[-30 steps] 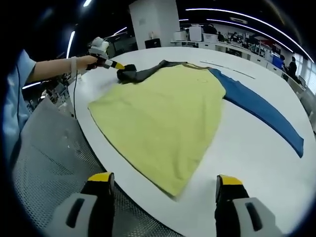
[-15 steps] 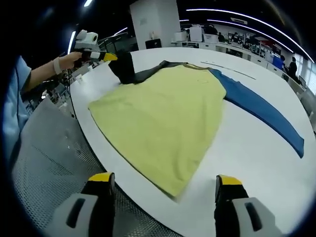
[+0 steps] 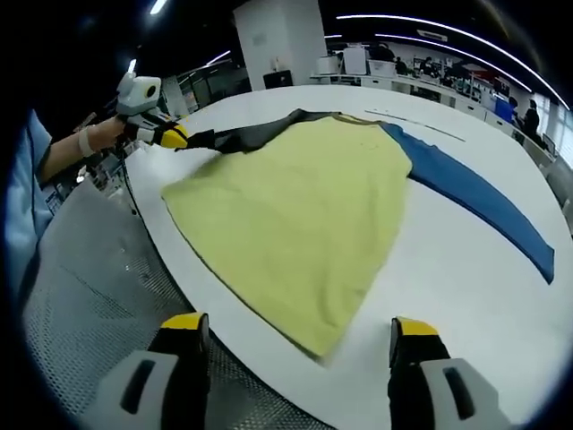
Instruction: Fold the garment on the visible template until the final outline fits inside the template.
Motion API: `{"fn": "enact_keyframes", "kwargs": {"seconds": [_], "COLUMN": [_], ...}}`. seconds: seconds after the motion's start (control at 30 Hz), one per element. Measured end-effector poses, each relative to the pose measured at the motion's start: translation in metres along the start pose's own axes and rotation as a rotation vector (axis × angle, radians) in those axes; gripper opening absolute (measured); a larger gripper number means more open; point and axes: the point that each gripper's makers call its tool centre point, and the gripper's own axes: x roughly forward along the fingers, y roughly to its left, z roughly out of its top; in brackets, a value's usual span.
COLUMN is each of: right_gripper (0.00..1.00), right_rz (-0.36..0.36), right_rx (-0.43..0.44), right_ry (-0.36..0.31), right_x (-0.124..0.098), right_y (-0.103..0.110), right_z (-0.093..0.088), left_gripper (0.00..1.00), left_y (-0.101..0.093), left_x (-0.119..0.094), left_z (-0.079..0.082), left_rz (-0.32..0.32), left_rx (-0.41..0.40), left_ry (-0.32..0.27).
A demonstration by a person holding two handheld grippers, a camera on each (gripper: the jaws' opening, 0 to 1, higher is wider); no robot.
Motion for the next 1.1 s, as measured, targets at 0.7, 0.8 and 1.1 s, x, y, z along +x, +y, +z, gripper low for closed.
{"fn": "enact_keyframes", "kwargs": {"seconds": [0.7,0.8,1.1], "right_gripper": [0.83,0.83,0.83], "right_rz": [0.002,0.000,-0.001], "right_rx": [0.011,0.011,0.011], "right_ry": [-0.003,-0.004,-0.003], "right_x": [0.000,0.000,0.000], "right_y": [-0.001,-0.001,-0.002], "right_z": [0.000,0.000,0.000], "left_gripper": [0.00,0.00,0.00], "left_y": [0.061,0.063,0.063], "left_x": [-0.017,-0.019,-0.025], "left_z": [-0.050,-0.051,-0.044], "left_rz": [0.123,0.132,0.088], "left_rx": [-0.009,-0.030,-0.232], "left_ry": [0.121,0.103,-0.061]}}
